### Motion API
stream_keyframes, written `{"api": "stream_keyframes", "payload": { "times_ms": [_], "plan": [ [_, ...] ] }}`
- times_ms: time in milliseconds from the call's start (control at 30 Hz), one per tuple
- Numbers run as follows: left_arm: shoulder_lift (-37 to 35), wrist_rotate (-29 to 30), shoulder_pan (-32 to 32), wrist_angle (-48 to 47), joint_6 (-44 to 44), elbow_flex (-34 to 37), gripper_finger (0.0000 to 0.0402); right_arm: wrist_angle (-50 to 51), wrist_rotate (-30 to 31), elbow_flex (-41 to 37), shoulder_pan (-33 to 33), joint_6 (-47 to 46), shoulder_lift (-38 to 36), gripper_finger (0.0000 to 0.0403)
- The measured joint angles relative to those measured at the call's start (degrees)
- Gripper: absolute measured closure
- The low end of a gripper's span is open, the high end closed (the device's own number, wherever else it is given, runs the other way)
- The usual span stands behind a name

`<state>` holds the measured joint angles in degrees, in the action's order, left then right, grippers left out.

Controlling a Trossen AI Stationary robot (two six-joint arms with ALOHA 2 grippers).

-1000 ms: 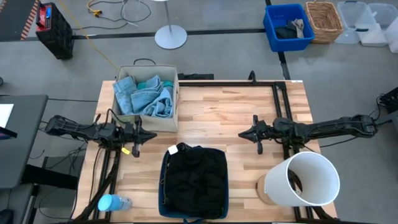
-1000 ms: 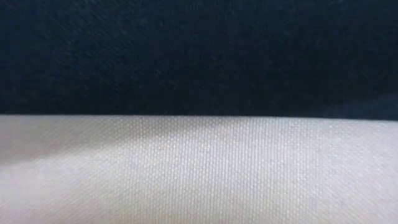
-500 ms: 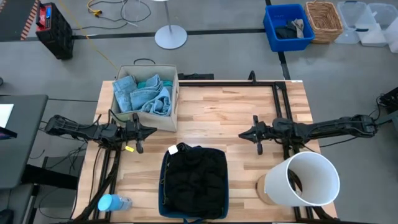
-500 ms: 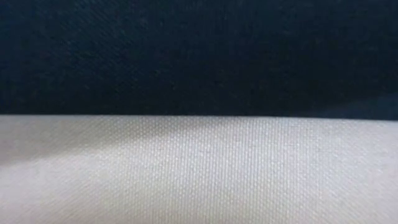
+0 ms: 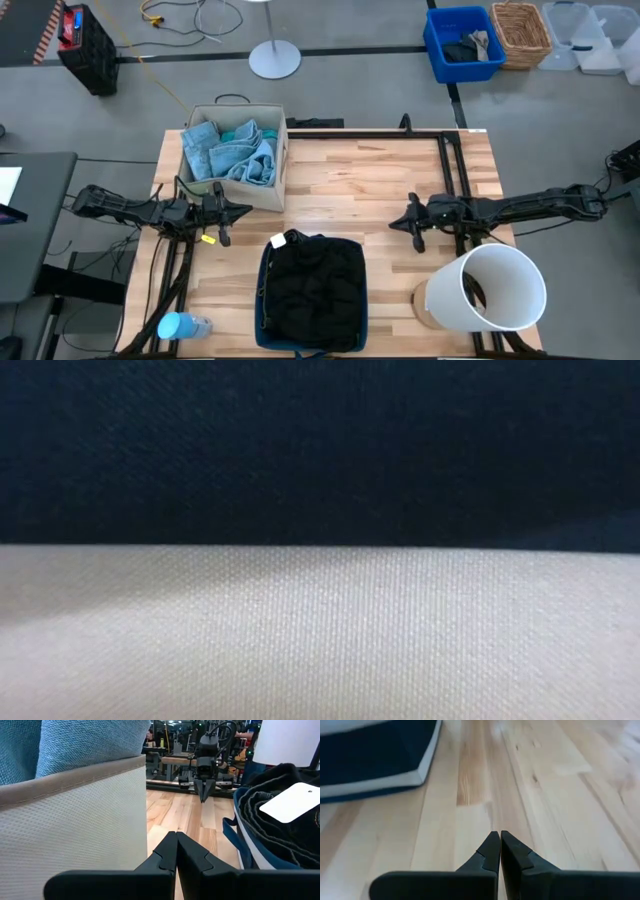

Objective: Sort clothes
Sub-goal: Return to Home Position

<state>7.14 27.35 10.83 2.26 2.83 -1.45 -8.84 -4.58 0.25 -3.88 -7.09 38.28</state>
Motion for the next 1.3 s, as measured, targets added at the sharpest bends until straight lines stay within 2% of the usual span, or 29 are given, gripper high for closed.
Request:
{"api": "stream_keyframes", "payload": {
  "times_ms": [1300],
  "plan": [
    [0.0,0.0,0.0,0.2,0.0,0.0,0.0401,1.6,0.0,0.0,0.0,0.0,0.0,0.0375]
  ]
}}
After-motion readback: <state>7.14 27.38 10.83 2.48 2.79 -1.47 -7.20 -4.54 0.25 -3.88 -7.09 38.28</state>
